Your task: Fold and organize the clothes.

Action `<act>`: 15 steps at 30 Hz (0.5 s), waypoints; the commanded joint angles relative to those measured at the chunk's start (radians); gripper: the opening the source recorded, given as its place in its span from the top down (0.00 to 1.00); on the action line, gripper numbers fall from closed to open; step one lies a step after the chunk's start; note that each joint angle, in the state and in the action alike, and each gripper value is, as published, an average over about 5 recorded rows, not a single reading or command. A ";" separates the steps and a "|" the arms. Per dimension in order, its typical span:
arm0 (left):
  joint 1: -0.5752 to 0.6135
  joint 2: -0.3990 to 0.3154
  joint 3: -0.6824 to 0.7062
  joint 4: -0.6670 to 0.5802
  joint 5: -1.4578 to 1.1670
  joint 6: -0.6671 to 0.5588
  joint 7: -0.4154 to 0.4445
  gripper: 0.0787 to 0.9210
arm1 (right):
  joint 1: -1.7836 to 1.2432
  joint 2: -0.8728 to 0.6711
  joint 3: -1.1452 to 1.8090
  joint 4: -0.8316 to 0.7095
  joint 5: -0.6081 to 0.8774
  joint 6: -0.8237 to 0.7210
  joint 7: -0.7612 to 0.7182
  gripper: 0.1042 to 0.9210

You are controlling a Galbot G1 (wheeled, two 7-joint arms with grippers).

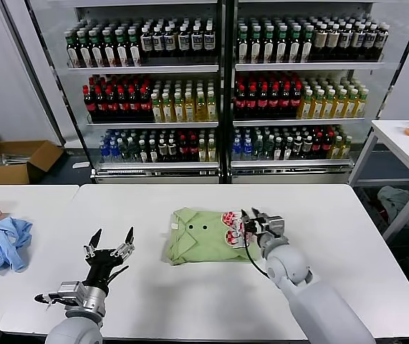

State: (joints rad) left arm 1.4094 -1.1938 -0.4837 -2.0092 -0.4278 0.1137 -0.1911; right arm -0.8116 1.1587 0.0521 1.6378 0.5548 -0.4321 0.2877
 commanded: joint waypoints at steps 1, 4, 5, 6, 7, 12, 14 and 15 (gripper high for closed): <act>0.013 -0.006 -0.001 -0.015 0.076 -0.003 0.005 0.12 | -0.323 -0.088 0.162 0.259 -0.269 0.332 -0.041 0.57; 0.018 -0.008 -0.007 -0.022 0.099 0.001 0.009 0.12 | -0.429 -0.109 0.245 0.362 -0.226 0.333 -0.052 0.47; 0.019 -0.008 -0.009 -0.024 0.105 0.003 0.012 0.12 | -0.466 -0.116 0.276 0.392 -0.211 0.330 -0.059 0.42; 0.020 -0.008 -0.010 -0.027 0.109 0.005 0.015 0.12 | -0.505 -0.122 0.308 0.418 -0.200 0.327 -0.067 0.39; 0.021 -0.008 -0.012 -0.029 0.112 0.008 0.017 0.12 | -0.537 -0.126 0.334 0.435 -0.196 0.326 -0.073 0.36; 0.032 -0.005 -0.023 -0.044 0.116 0.032 0.036 0.12 | -0.658 -0.120 0.435 0.480 -0.197 0.361 -0.103 0.19; 0.042 -0.002 -0.030 -0.054 0.115 0.047 0.044 0.12 | -0.686 -0.114 0.462 0.484 -0.195 0.382 -0.113 0.15; 0.048 -0.001 -0.033 -0.059 0.114 0.054 0.048 0.12 | -0.698 -0.112 0.474 0.483 -0.192 0.391 -0.117 0.14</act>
State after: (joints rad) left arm 1.4360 -1.1977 -0.5037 -2.0432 -0.3420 0.1297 -0.1637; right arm -1.2072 1.0690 0.3027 1.9514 0.3920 -0.1707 0.2208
